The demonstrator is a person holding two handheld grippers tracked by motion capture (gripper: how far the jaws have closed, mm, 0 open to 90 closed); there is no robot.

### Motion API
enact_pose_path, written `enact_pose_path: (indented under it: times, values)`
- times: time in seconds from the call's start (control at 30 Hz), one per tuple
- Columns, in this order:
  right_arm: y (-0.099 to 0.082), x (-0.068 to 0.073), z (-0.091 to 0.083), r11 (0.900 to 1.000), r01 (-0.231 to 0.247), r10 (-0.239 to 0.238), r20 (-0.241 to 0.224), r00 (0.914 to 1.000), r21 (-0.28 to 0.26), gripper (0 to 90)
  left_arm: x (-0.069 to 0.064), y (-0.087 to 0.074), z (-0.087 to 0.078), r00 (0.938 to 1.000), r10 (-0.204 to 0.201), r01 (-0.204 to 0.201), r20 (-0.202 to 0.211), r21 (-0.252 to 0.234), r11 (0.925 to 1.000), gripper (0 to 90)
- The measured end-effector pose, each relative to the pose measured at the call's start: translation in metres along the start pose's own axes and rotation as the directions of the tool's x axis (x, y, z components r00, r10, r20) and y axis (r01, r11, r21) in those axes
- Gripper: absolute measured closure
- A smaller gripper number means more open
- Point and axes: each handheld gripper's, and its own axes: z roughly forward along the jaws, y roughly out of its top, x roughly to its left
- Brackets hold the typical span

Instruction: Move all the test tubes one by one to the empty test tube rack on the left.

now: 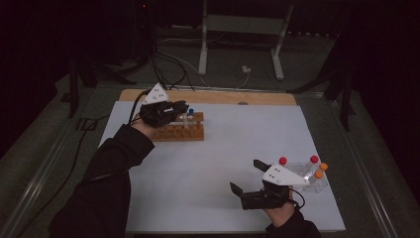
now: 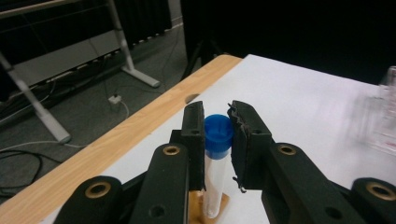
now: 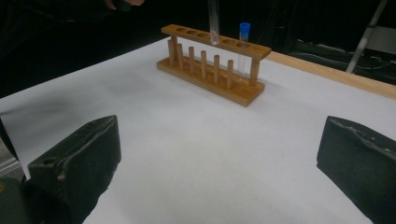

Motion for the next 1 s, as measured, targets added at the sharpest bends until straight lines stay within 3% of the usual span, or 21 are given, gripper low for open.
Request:
enact_pose_path:
  times: [0.23, 0.53, 0.6, 0.87, 1.0]
  values:
    - [0.000, 0.000, -0.001, 1.0000, 0.000, 0.000, 0.002, 1.0000, -0.007, 0.0, 0.017, 0.001, 0.010, 0.9982, -0.019, 0.019, -0.057, 0.001, 0.9998, 77.7]
    - [0.000, 0.000, -0.001, 1.0000, 0.004, -0.004, 0.003, 1.0000, -0.006, 0.0, 0.031, -0.013, 0.026, 0.9902, -0.057, 0.057, -0.128, -0.001, 0.9984, 77.6]
    - [-0.001, 0.000, -0.001, 1.0000, 0.004, -0.004, -0.002, 1.0000, -0.005, 0.0, 0.033, -0.017, 0.029, 0.9893, -0.077, 0.078, -0.124, -0.001, 0.9970, 77.7]
    - [-0.001, -0.001, -0.001, 1.0000, 0.006, -0.006, -0.003, 1.0000, -0.003, 0.0, 0.031, -0.029, 0.043, 0.9899, -0.077, 0.080, -0.119, 0.024, 0.9965, 77.7]
    - [-0.001, 0.000, -0.002, 1.0000, 0.004, -0.004, -0.004, 1.0000, -0.005, 0.0, 0.031, -0.038, 0.049, 0.9881, -0.096, 0.101, -0.120, 0.032, 0.9944, 77.7]
